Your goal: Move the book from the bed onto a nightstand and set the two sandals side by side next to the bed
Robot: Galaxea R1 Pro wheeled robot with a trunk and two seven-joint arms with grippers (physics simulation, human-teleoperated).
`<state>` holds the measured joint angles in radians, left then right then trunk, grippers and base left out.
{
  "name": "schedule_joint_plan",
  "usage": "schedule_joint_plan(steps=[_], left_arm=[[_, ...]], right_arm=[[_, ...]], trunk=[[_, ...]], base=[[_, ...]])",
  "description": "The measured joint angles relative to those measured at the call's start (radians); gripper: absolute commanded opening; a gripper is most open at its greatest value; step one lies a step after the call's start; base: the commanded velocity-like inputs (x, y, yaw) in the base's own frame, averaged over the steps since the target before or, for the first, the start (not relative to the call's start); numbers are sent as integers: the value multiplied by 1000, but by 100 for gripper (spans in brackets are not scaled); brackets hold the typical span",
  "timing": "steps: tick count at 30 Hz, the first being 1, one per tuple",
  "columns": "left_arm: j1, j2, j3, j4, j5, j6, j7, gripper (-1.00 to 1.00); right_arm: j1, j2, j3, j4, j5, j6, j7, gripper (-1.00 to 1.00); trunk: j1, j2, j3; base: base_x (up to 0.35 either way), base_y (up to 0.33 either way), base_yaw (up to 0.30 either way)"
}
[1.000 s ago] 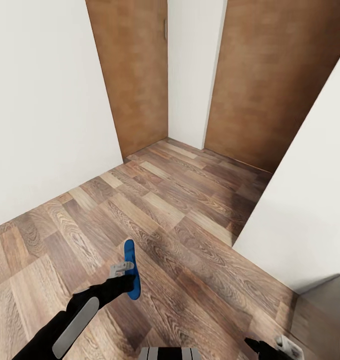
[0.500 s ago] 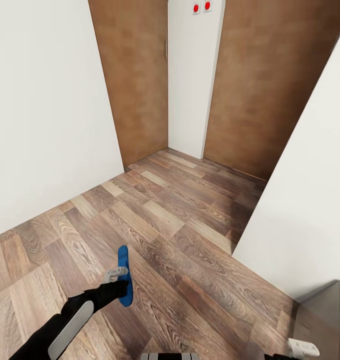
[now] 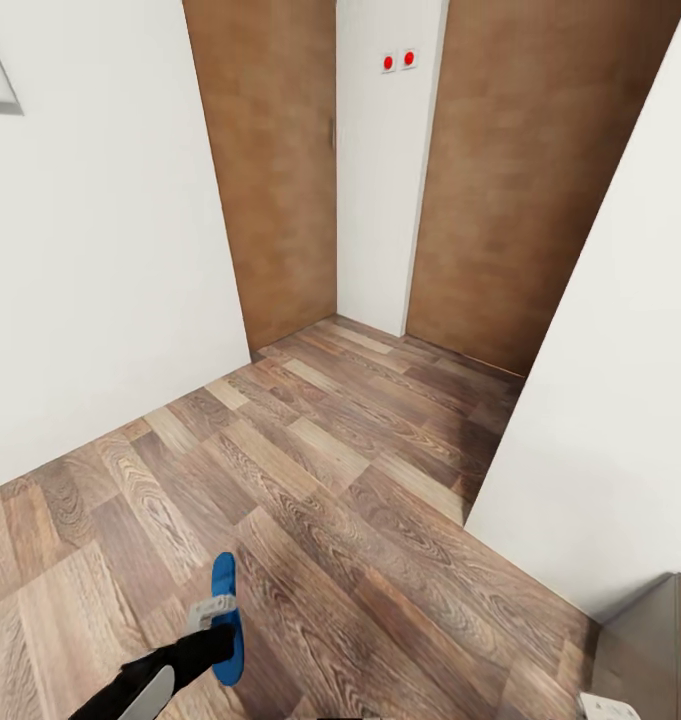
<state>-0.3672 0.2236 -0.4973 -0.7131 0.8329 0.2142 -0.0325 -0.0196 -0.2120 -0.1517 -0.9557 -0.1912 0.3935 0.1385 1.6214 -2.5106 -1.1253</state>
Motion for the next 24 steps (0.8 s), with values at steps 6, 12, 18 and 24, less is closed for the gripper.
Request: schedule_joint_plan(steps=[6, 12, 18, 24], left_arm=[[0, -25, -146, 89, -3, -133, -16, -100], [0, 13, -173, 129, -2, -168, -15, -100], [0, 14, -172, 135, 3, -162, -9, -100], [0, -9, -179, 162, 7, -159, -9, -100]], right_arm=[[0, 0, -1, 48, 1, -45, 0, 100], [0, 0, -1, 72, 0, -49, -1, 100], [0, 0, -2, 126, -4, -102, -1, 100], [0, 0, -2, 131, -8, -126, -1, 100]], trunk=[[-3, 1, 23], [-4, 2, 39], [-4, 2, 39], [-5, 3, 46]], base=[[0, 0, 0], [0, 0, 0], [0, 0, 0], [0, 0, 0]])
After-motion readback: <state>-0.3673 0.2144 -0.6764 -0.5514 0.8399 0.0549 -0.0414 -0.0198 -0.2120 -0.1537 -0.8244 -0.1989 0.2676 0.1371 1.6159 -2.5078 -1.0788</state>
